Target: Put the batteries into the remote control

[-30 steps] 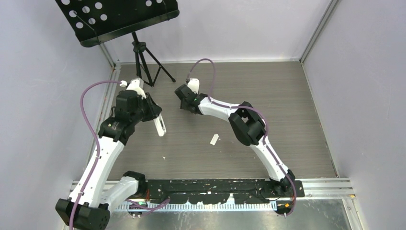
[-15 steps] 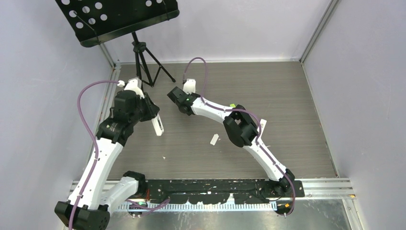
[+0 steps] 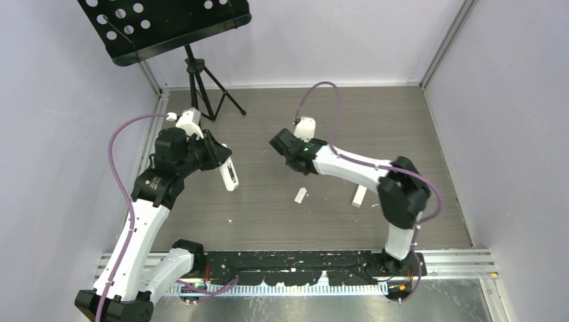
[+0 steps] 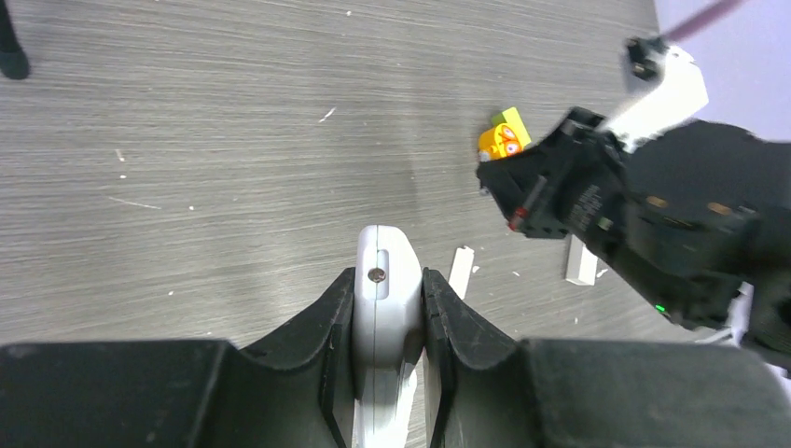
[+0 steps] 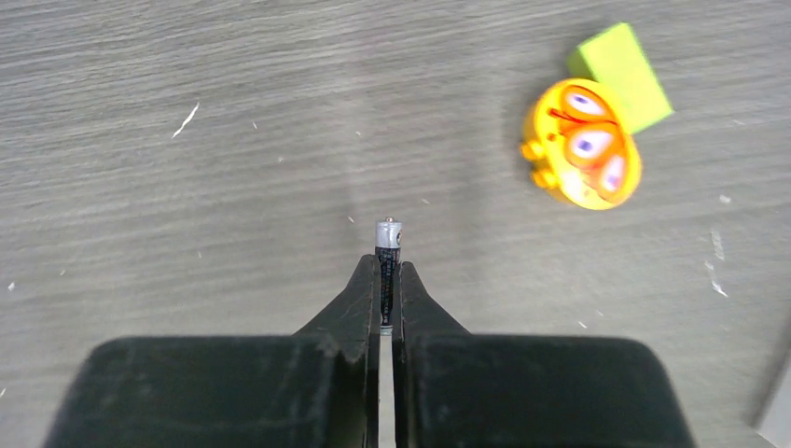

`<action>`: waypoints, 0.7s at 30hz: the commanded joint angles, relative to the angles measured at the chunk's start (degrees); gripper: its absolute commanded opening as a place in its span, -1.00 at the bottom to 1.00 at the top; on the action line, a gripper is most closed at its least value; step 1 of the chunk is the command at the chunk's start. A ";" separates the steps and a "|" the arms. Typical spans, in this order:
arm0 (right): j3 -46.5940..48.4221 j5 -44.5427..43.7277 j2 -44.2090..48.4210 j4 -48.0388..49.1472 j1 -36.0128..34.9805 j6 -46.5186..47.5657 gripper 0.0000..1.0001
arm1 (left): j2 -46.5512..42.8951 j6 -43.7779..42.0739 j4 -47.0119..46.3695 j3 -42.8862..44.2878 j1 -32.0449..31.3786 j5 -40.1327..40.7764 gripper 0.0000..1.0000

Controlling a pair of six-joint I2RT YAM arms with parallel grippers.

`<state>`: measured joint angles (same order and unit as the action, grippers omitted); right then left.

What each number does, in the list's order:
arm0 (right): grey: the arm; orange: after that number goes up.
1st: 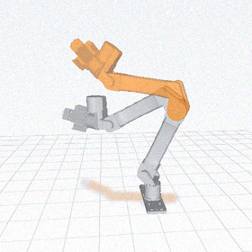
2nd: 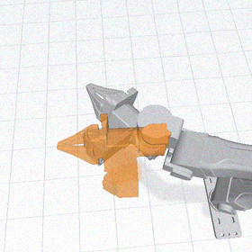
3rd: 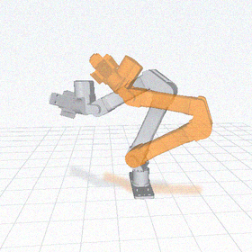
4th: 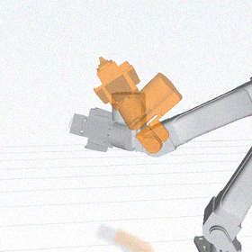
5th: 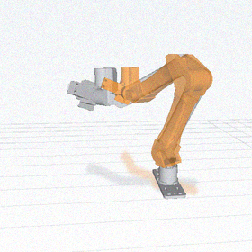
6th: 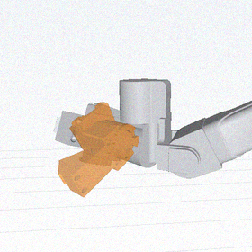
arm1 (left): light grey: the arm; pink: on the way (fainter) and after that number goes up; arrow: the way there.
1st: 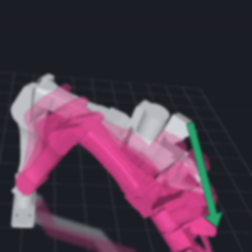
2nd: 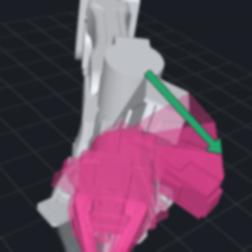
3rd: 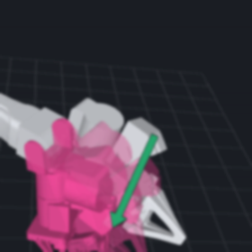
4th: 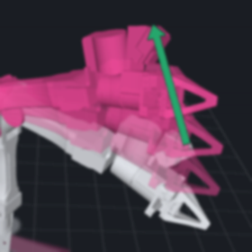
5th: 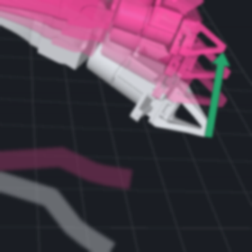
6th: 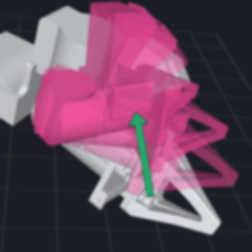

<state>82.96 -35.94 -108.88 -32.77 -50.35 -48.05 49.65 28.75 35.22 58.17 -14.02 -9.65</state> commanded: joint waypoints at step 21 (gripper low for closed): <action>-22.24 2.44 16.31 -13.15 1.35 -26.19 -0.99 | 0.01 3.36 -8.86 -2.45 0.05 -6.09 -1.00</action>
<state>61.56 -35.38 -91.20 -46.35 -49.67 -68.55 49.98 31.51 30.02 55.55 -14.02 -14.61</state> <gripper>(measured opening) 0.045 0.266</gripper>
